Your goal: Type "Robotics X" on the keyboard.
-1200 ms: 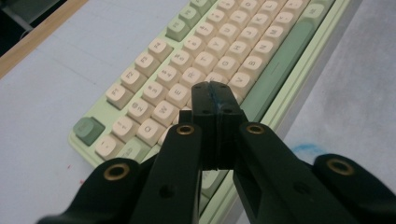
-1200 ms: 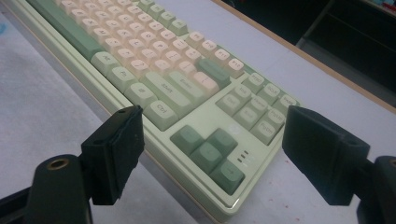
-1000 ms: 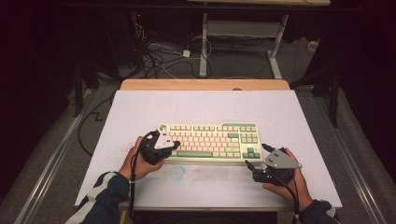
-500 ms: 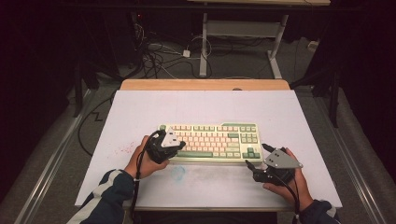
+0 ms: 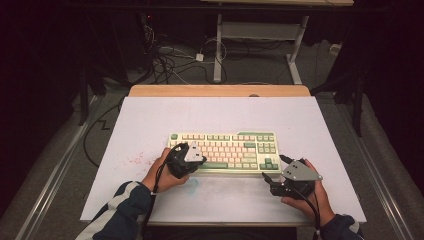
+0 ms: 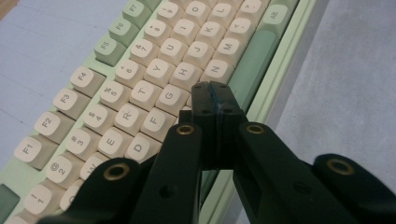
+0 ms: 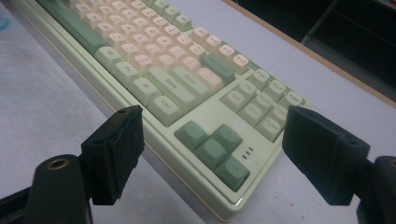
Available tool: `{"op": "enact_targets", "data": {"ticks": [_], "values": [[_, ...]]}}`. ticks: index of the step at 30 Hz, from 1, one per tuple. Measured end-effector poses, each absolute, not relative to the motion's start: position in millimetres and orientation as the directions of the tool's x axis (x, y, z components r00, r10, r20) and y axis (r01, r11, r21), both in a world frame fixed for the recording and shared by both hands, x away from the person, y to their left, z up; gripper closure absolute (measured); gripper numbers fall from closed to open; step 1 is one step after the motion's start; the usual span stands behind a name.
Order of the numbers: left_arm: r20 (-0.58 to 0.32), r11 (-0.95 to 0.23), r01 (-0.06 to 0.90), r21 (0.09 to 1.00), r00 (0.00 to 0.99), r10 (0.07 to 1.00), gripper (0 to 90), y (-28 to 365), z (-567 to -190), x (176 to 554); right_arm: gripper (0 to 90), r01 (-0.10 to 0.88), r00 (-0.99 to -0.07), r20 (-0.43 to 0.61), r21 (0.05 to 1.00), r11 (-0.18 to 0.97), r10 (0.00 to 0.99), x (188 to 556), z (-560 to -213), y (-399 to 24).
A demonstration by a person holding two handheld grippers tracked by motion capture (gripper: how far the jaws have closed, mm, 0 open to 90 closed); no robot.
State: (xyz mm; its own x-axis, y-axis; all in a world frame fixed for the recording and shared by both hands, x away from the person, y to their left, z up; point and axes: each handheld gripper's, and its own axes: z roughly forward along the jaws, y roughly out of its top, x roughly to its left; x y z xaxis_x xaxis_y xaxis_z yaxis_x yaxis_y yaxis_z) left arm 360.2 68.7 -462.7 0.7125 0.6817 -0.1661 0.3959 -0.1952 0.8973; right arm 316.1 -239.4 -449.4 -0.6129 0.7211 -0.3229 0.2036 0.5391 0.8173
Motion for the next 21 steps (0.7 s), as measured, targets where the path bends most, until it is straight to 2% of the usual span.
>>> {"op": "enact_targets", "data": {"ticks": [15,21], "values": [[-0.145,-0.234,0.4,0.886,0.72,0.679,87.5,65.3,-471.2,359.2,21.4,0.211,-0.623,-0.321,0.809,0.548,0.714,316.4,-451.5,-238.0],[-0.162,-0.176,0.376,0.91,0.711,0.684,87.5,72.5,-457.3,359.1,21.4,0.21,-0.617,-0.321,0.813,0.544,0.718,315.9,-450.5,-239.0]]}}
